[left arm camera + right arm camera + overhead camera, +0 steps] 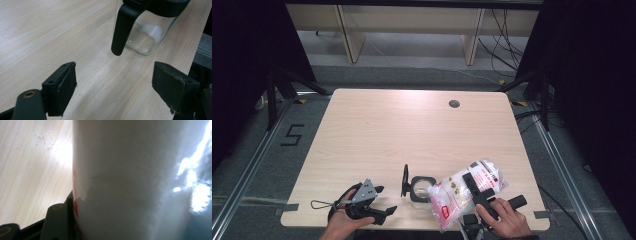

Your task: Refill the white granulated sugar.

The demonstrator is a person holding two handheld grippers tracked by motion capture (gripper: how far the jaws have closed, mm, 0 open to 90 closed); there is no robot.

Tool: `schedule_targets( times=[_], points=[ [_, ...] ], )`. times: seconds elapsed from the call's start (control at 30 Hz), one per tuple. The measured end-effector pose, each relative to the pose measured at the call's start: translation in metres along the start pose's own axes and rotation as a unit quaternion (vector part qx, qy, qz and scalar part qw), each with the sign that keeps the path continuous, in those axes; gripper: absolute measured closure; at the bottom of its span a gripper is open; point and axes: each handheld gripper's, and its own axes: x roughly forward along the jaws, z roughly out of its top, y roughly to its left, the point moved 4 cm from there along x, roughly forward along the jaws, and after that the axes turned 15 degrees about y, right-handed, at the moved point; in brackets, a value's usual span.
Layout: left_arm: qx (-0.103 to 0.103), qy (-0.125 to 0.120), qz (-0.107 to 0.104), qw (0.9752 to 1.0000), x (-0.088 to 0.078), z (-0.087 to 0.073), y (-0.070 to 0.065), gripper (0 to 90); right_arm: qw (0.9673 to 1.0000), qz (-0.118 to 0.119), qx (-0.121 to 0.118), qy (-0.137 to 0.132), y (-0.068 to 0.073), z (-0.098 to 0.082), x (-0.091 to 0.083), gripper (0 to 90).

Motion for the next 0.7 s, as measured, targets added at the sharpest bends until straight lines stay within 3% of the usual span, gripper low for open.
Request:
schedule_targets(
  times=[0.17, 0.2, 0.3, 0.33, 0.4, 0.43, 0.53, 0.57, 0.6, 0.63, 0.67, 0.7],
  points=[
    [-0.003, -0.006, -0.004, 1.0000, 0.0002, 0.0005, -0.0007, 19.2, 1.0000, -0.006, 0.002, 0.006, -0.0025, -0.0011, -0.0024, 42.0],
    [0.001, 0.003, 0.000, 1.0000, -0.0008, -0.0002, 0.0005, 19.2, 0.9999, 0.000, -0.015, 0.008, -0.0025, -0.0007, -0.0021, 42.1],
    [0.001, -0.010, -0.005, 0.9999, -0.0007, 0.0012, -0.0008, 19.2, 0.9994, -0.001, -0.033, 0.008, -0.0049, -0.0005, -0.0026, 42.1],
    [-0.009, -0.007, -0.005, 0.9999, -0.0003, 0.0005, -0.0012, 19.2, 0.9995, -0.002, -0.029, 0.007, -0.0051, -0.0008, -0.0032, 42.2],
    [-0.006, -0.004, -0.005, 1.0000, -0.0003, 0.0003, -0.0005, 19.2, 0.9997, 0.003, -0.021, 0.014, -0.0044, -0.0008, -0.0045, 42.2],
    [-0.004, -0.004, -0.005, 1.0000, -0.0004, 0.0004, -0.0005, 19.2, 0.9993, -0.017, -0.032, 0.004, -0.0057, -0.0003, -0.0027, 42.2],
    [-0.002, -0.007, -0.005, 1.0000, -0.0009, 0.0008, -0.0012, 19.2, 0.9997, -0.006, -0.022, 0.009, -0.0048, -0.0013, -0.0033, 42.2],
    [-0.001, -0.010, -0.006, 0.9999, -0.0004, 0.0012, -0.0011, 19.2, 0.9995, -0.021, -0.021, 0.005, -0.0054, -0.0024, -0.0034, 42.2],
    [0.011, 0.000, 0.000, 0.9999, -0.0013, 0.0005, 0.0014, 19.2, 0.9989, -0.026, -0.040, 0.003, -0.0085, -0.0029, -0.0035, 42.2],
    [0.003, -0.004, -0.004, 1.0000, -0.0006, 0.0007, 0.0002, 19.2, 0.9987, -0.010, -0.049, 0.012, -0.0097, -0.0030, -0.0048, 42.2],
    [0.001, -0.003, -0.004, 1.0000, -0.0005, 0.0006, -0.0001, 19.2, 0.9993, -0.027, -0.028, 0.000, -0.0079, -0.0019, -0.0035, 42.2],
    [-0.002, 0.000, -0.002, 1.0000, -0.0004, 0.0001, 0.0001, 19.2, 0.9991, -0.027, -0.032, 0.000, -0.0081, -0.0019, -0.0035, 42.2]
  ],
)
